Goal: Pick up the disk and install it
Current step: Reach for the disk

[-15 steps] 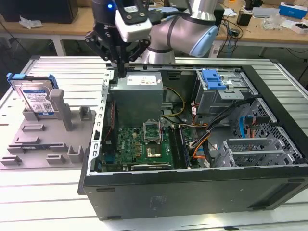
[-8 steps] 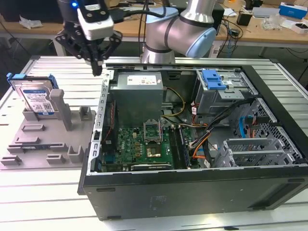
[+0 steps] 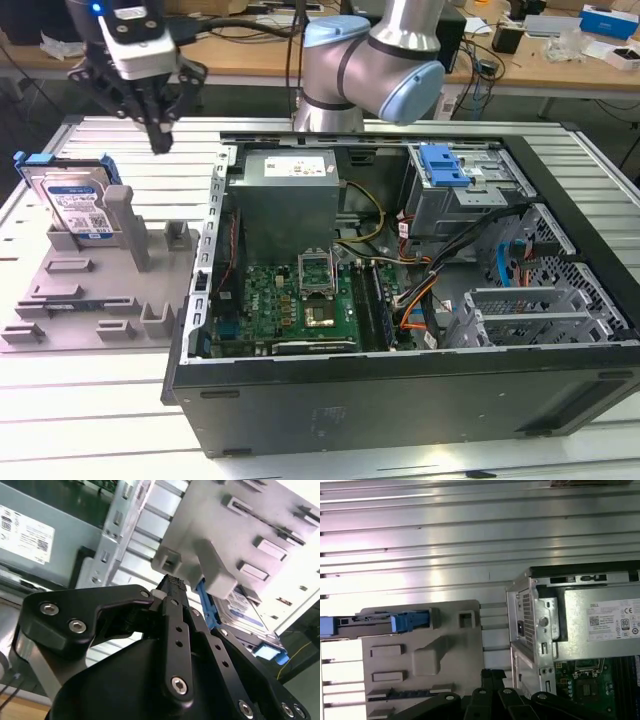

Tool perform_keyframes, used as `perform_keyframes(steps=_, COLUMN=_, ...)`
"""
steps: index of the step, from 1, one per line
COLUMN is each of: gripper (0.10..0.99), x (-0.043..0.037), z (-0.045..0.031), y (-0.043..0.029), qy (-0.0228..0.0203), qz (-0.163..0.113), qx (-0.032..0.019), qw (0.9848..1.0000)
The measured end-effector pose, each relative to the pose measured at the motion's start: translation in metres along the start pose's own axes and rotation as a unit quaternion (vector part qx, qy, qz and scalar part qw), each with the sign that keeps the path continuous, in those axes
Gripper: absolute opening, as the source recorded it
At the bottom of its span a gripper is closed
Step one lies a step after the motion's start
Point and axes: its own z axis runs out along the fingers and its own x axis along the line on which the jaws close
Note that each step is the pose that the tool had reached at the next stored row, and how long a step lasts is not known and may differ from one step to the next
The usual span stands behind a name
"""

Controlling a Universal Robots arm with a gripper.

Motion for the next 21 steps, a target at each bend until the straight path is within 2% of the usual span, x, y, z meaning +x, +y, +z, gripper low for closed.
perform_keyframes(steps=3, gripper=0.106, x=0.0129, z=0.001, y=0.0026, qy=0.0004, qz=0.0, qx=0.0001, qw=1.0)
perform_keyframes(steps=8, gripper=0.106, x=0.0402, z=0.0032, y=0.0083, qy=0.0011, qz=0.0, qx=0.0003, qw=1.0)
perform_keyframes(steps=10, gripper=0.106, x=0.0555, z=0.0045, y=0.0122, qy=0.0014, qz=0.0, qx=0.0003, qw=1.0)
perform_keyframes(steps=15, gripper=0.106, x=0.0768, z=0.0065, y=0.0182, qy=0.0018, qz=0.0, qx=0.0004, qw=1.0)
perform_keyframes(steps=19, gripper=0.106, x=0.1018, z=0.0085, y=0.0253, qy=0.0027, qz=0.0, qx=0.0004, qw=1.0)
perform_keyframes(steps=21, gripper=0.106, x=0.1018, z=0.0084, y=0.0253, qy=0.0029, qz=0.0, qx=0.0005, qw=1.0)
